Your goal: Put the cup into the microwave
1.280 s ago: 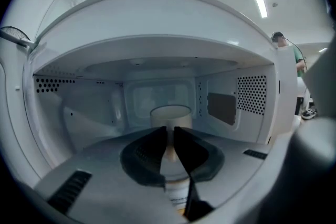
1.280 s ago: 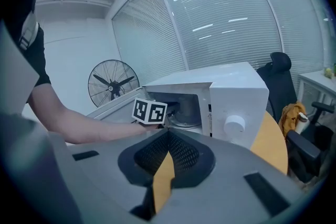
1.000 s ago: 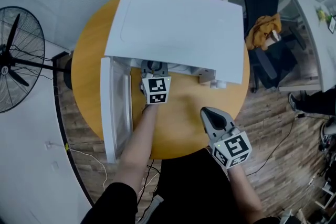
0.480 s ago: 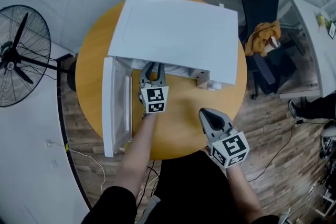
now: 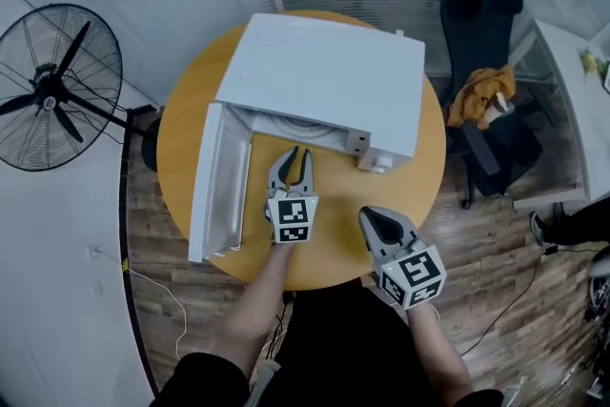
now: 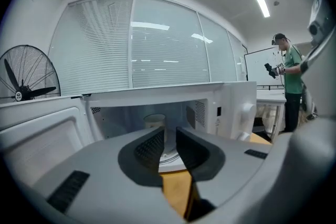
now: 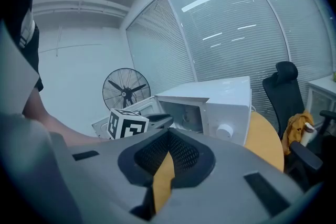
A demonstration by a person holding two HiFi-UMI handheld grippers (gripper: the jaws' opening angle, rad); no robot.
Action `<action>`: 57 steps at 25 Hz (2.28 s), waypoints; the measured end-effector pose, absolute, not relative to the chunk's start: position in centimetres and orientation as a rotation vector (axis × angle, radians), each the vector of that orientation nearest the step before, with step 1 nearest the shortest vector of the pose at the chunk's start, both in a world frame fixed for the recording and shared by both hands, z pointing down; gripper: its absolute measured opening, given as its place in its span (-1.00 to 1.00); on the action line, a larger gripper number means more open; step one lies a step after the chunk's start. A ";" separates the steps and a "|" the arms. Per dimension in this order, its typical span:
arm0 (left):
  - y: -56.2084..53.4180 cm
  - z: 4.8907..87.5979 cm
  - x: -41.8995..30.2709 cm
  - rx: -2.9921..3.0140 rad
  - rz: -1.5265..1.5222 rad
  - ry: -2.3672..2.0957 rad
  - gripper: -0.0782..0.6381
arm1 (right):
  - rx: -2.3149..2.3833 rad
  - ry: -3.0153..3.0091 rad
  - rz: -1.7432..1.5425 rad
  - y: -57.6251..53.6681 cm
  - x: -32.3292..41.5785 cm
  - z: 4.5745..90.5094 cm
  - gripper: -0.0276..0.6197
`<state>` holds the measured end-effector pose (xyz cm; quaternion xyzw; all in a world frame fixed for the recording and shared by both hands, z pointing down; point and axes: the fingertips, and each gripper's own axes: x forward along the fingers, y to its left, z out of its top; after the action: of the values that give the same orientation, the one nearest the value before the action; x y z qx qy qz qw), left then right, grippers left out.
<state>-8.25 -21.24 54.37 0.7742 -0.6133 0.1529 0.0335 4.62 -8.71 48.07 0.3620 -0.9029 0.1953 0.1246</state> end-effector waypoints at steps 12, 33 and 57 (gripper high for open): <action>-11.1 47.5 -4.8 2.358 0.313 -1.879 -0.66 | 1.005 -2.730 0.504 -6.0 6.8 45.7 -0.89; -4.2 39.7 -4.9 2.367 0.171 -1.841 -0.79 | 0.876 -2.871 0.388 -5.5 3.6 41.3 -0.89; -5.1 40.1 -5.3 2.346 0.182 -1.831 -0.79 | 0.818 -2.887 0.343 -5.8 2.7 41.1 -0.89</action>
<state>-5.35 -5.14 40.09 0.7843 -0.6122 0.0610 0.0799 2.69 -5.78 41.08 0.2703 -0.9542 0.1134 0.0604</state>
